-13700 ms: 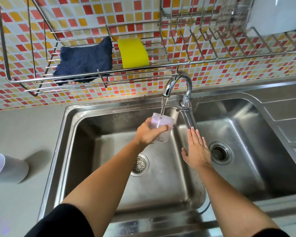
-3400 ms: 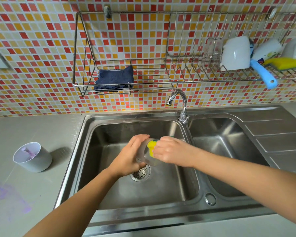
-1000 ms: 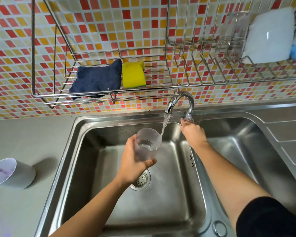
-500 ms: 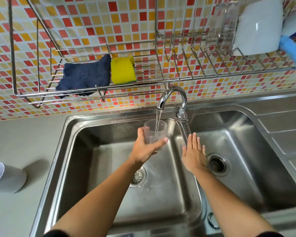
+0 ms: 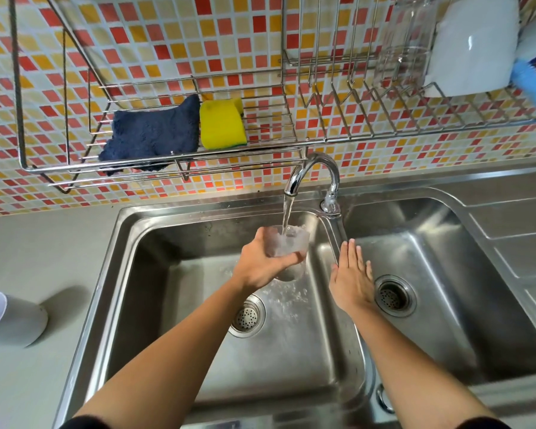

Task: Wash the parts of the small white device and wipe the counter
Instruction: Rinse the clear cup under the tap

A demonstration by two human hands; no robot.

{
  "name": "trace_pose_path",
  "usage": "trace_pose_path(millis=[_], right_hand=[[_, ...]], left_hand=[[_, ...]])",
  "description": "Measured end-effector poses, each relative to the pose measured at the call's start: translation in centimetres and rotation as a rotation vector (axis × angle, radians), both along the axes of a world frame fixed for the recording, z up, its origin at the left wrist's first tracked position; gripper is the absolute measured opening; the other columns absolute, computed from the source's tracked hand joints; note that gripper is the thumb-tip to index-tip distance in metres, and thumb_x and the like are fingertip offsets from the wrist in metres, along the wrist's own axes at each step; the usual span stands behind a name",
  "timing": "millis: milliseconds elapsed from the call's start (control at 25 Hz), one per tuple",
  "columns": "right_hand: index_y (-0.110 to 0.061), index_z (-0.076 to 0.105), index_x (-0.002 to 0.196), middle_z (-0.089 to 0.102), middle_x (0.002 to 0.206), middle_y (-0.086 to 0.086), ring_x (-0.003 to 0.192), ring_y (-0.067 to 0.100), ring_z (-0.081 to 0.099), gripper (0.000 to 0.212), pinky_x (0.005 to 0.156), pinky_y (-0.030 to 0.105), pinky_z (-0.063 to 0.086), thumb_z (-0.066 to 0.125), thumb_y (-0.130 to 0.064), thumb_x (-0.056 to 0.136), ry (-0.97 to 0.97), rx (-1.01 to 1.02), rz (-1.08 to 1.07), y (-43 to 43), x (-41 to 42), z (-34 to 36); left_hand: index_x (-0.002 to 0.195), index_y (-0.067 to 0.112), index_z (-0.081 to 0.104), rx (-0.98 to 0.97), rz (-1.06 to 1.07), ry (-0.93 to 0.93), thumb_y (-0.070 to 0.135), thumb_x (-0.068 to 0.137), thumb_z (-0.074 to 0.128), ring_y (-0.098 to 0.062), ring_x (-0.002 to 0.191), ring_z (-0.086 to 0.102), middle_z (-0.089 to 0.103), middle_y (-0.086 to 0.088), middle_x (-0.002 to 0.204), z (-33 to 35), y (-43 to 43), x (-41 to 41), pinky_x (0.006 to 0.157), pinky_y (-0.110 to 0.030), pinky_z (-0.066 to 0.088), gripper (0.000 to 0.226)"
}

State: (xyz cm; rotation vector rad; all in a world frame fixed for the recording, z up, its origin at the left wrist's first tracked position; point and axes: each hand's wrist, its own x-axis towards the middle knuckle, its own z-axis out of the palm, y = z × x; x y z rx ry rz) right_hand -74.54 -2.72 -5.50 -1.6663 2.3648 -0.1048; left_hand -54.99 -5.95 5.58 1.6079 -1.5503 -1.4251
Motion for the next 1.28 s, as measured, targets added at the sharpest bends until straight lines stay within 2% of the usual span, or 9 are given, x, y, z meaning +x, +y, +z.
trace_pose_path(millis=[40, 120, 320, 440, 600, 800, 960, 1160, 1280], right_hand=[[-0.010, -0.003, 0.148, -0.009, 0.157, 0.003, 0.145, 0.018, -0.005, 0.056, 0.117, 0.038, 0.003, 0.019, -0.027, 0.100, -0.006, -0.002, 0.000, 0.0, 0.0, 0.0], [-0.009, -0.002, 0.148, -0.009, 0.157, 0.004, 0.145, 0.018, -0.005, 0.056, 0.117, 0.037, 0.003, 0.020, -0.026, 0.100, -0.014, -0.006, 0.004, 0.0, 0.0, 0.0], [-0.004, 0.000, 0.148, -0.007, 0.157, 0.009, 0.145, 0.020, -0.003, 0.057, 0.117, 0.033, 0.006, 0.023, -0.022, 0.099, -0.031, -0.026, 0.030, 0.0, -0.1, 0.0], [-0.005, -0.001, 0.148, -0.008, 0.157, 0.009, 0.145, 0.020, -0.003, 0.057, 0.117, 0.032, 0.006, 0.023, -0.022, 0.099, -0.039, -0.025, 0.031, 0.1, -0.1, 0.0], [-0.005, -0.001, 0.148, -0.008, 0.157, 0.008, 0.145, 0.019, -0.003, 0.057, 0.116, 0.032, 0.007, 0.022, -0.023, 0.099, -0.054, -0.025, 0.027, 0.0, -0.2, 0.1], [-0.005, -0.001, 0.148, -0.007, 0.158, 0.009, 0.145, 0.020, -0.001, 0.057, 0.117, 0.032, 0.007, 0.022, -0.024, 0.099, -0.050, -0.026, 0.032, 0.0, -0.3, -0.1], [-0.005, 0.000, 0.148, -0.006, 0.158, 0.009, 0.145, 0.021, 0.001, 0.057, 0.117, 0.032, 0.010, 0.023, -0.024, 0.099, -0.061, -0.033, 0.028, 0.1, -0.3, -0.1], [-0.006, -0.001, 0.148, -0.008, 0.158, 0.008, 0.145, 0.020, 0.001, 0.057, 0.117, 0.032, 0.009, 0.021, -0.025, 0.100, -0.052, -0.022, 0.035, 0.1, -0.3, 0.0], [-0.008, 0.003, 0.149, -0.004, 0.158, 0.005, 0.145, 0.021, 0.009, 0.056, 0.116, 0.034, 0.017, 0.022, -0.026, 0.100, -0.105, -0.041, 0.023, 0.1, -0.4, 0.3]], left_hand=[[0.119, 0.018, 0.049, -0.041, -0.031, -0.081, 0.040, 0.060, 0.085, -0.013, 0.088, 0.063, 0.063, 0.003, 0.106, -0.1, 0.0, 0.3, 0.073, -0.020, 0.050, 0.072], [0.118, 0.016, 0.048, -0.093, -0.045, -0.181, 0.041, 0.053, 0.084, -0.015, 0.091, 0.061, 0.062, 0.003, 0.106, -0.1, 0.0, 0.6, 0.075, -0.020, 0.045, 0.078], [0.107, 0.016, 0.051, -0.073, -0.098, -0.143, 0.026, 0.055, 0.089, -0.015, 0.091, 0.061, 0.063, 0.003, 0.103, -0.3, -0.2, 0.7, 0.076, -0.022, 0.048, 0.064], [0.107, 0.016, 0.051, -0.079, -0.094, -0.192, 0.027, 0.054, 0.088, -0.016, 0.091, 0.060, 0.063, 0.003, 0.103, -0.3, -0.2, 0.9, 0.075, -0.021, 0.046, 0.065], [0.106, 0.017, 0.051, -0.081, -0.114, -0.159, 0.025, 0.055, 0.088, -0.015, 0.089, 0.062, 0.064, 0.004, 0.100, -0.4, 0.0, 0.9, 0.078, -0.023, 0.049, 0.064], [0.111, 0.017, 0.050, -0.114, -0.101, -0.155, 0.030, 0.048, 0.087, -0.018, 0.097, 0.063, 0.065, 0.002, 0.106, -0.3, -0.2, 1.1, 0.084, -0.029, 0.051, 0.074], [0.114, 0.017, 0.049, -0.129, -0.093, -0.160, 0.024, 0.053, 0.088, -0.018, 0.095, 0.062, 0.064, 0.001, 0.107, -0.2, -0.3, 1.2, 0.082, -0.028, 0.050, 0.073], [0.111, 0.016, 0.049, -0.126, -0.110, -0.150, 0.029, 0.046, 0.086, -0.018, 0.095, 0.063, 0.066, 0.002, 0.105, -0.1, -0.1, 1.4, 0.081, -0.027, 0.050, 0.076], [0.111, 0.016, 0.049, -0.127, -0.112, -0.152, 0.032, 0.043, 0.084, -0.018, 0.095, 0.063, 0.066, 0.002, 0.105, -0.1, 0.0, 1.5, 0.083, -0.029, 0.051, 0.078]])
